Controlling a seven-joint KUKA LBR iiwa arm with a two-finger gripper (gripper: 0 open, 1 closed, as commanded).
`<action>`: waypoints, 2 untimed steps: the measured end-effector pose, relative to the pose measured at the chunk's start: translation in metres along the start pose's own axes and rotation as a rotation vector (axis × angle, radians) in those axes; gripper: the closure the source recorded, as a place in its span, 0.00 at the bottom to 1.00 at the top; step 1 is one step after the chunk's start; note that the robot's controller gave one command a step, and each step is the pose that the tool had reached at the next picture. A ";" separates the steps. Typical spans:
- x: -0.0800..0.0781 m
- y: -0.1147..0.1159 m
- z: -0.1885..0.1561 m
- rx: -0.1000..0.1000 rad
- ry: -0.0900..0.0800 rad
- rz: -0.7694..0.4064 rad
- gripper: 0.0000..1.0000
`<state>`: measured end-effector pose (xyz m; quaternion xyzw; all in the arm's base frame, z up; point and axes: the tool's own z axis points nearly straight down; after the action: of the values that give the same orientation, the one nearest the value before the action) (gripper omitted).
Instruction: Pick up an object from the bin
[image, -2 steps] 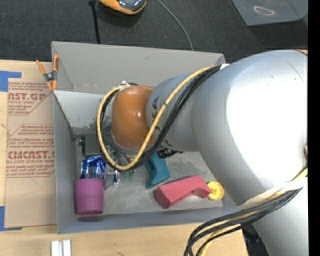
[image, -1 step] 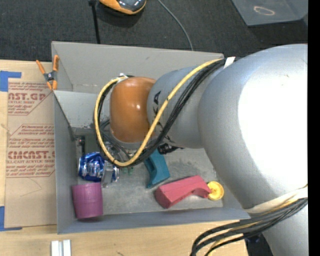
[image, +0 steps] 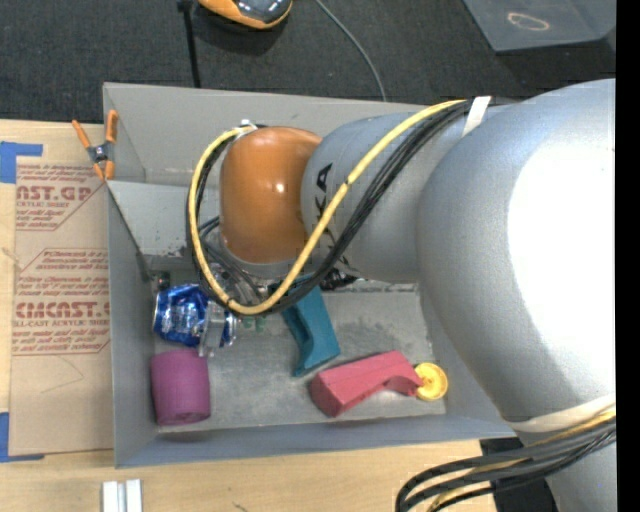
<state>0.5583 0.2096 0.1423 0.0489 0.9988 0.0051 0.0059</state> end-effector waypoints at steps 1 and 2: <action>0.009 0.002 -0.012 0.004 0.006 0.004 1.00; 0.013 0.007 -0.051 0.005 0.010 0.018 1.00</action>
Offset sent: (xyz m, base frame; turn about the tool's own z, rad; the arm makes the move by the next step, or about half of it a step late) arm -0.0133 0.0124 0.0874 0.0323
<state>0.5451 0.2174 0.1930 0.0580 0.9983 0.0028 0.0006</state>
